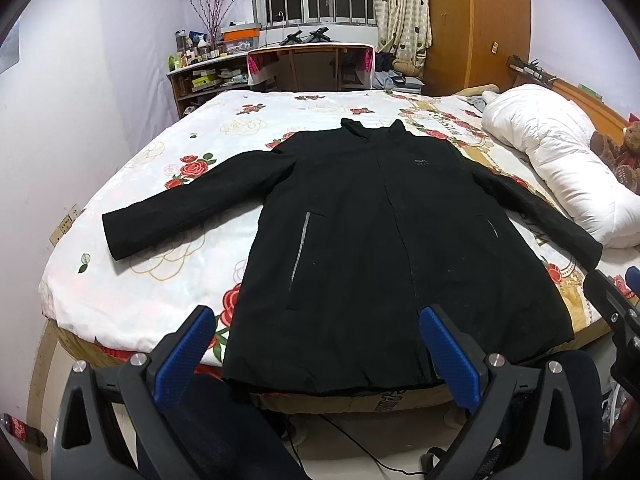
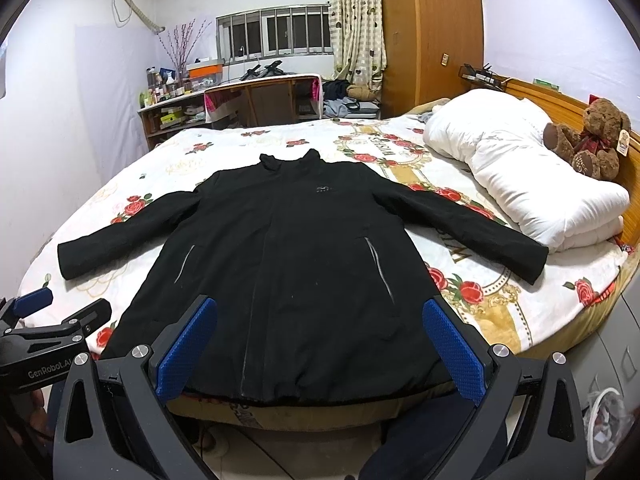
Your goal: Fold large clothes
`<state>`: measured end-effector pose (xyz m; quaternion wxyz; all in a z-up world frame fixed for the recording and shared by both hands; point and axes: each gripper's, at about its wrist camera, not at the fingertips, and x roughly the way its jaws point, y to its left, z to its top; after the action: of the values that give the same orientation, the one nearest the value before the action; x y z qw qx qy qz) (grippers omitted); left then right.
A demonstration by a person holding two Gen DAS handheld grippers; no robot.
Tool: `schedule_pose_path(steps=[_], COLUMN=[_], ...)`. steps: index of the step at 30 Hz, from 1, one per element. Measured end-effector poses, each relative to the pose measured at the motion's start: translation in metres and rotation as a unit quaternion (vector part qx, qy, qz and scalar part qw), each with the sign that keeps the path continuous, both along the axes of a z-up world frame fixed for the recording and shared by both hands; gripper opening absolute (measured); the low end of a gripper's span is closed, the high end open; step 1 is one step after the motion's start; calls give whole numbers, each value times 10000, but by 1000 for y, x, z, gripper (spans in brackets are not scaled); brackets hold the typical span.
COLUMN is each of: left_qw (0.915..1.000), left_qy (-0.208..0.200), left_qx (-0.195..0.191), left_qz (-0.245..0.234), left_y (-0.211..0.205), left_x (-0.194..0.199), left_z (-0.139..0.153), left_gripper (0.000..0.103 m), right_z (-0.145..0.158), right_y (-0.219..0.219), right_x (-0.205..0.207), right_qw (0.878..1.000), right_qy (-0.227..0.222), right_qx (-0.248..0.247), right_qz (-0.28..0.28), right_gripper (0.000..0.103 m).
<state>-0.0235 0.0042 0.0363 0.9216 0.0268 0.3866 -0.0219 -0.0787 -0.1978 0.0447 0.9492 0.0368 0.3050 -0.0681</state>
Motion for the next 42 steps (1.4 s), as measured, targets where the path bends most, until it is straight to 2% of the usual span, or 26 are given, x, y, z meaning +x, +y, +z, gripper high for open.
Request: schedule_pose_path(steps=[19,27,30,36,38,42], left_qw=[10000,9991,9993,9984,9964,9923], left_qy=[49,167,88,-126,-151,-267], left_qx=[-41,-343,-360,-487,-703,-755], left_qz=[-52,-173,-111,238,460,940], left_y=[2,21,39,100,129,183], left_x=[4,20,30,51,59,72], left_z=[-7,-12,-9,2,4,4], left_gripper=[103,103,103,103,103,103], right_z=[-4,-7,-3,9,8,0], right_y=[3,14,23,68,91,142], right_x=[3,23,42,102,129,184], right_qw=[10000,9997,9989,9899,9840,9682], right_qy=[64,85,-1,-320,-278,-304], right_qx=[-33,-109,-82,-55,-24,-47], right_qz=[9,211,457,1379,1760,2483], right_gripper=[102,102,102,102,102,102])
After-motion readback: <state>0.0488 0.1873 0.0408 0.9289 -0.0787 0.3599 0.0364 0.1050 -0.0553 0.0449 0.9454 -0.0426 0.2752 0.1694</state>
